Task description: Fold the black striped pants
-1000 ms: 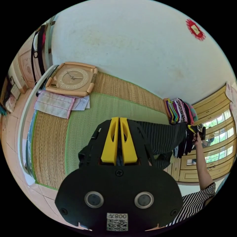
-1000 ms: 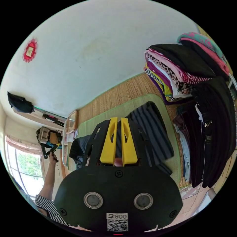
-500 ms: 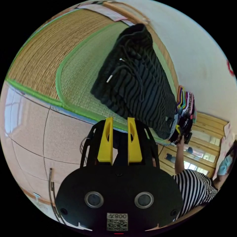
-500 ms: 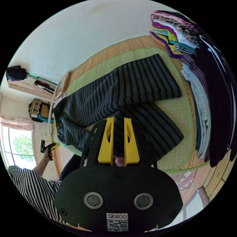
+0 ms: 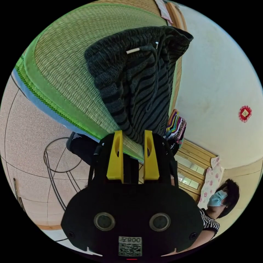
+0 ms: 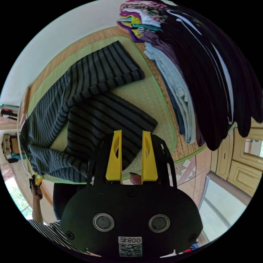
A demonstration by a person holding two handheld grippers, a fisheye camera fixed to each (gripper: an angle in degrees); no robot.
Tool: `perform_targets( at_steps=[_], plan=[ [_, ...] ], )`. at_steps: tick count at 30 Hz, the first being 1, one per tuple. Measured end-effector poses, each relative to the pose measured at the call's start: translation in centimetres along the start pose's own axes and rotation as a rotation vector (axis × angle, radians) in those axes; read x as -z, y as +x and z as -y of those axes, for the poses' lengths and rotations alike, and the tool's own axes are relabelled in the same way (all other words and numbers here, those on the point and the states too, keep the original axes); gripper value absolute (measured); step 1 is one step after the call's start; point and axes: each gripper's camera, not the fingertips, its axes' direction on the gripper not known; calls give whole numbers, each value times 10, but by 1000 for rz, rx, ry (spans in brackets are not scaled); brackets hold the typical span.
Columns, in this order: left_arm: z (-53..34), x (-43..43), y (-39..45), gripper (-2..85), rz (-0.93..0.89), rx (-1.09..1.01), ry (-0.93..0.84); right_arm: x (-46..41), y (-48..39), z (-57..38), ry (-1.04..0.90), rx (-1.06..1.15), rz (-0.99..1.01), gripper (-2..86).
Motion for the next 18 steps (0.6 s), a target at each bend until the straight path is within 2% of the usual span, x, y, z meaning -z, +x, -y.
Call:
perform_targets(
  at_steps=[3,6,11,13,18],
  plan=[
    [1,-9,-10,119,-26,19,-3,-12,31,-9,-12,-101,89,109],
    [6,-18,-17,114,-49,20,-3,-33,40,-13,-75,-111,131,107],
    [22,-33,-21,75,-71,3,20,-43,42,-15,-87,-101,51,85],
    [27,-35,-18,54,-69,-21,34,-45,51,-17,-96,-96,120,38],
    [30,-29,-6,45,-105,-90,82,-39,81,-28,-50,-133,311,20]
  ],
)
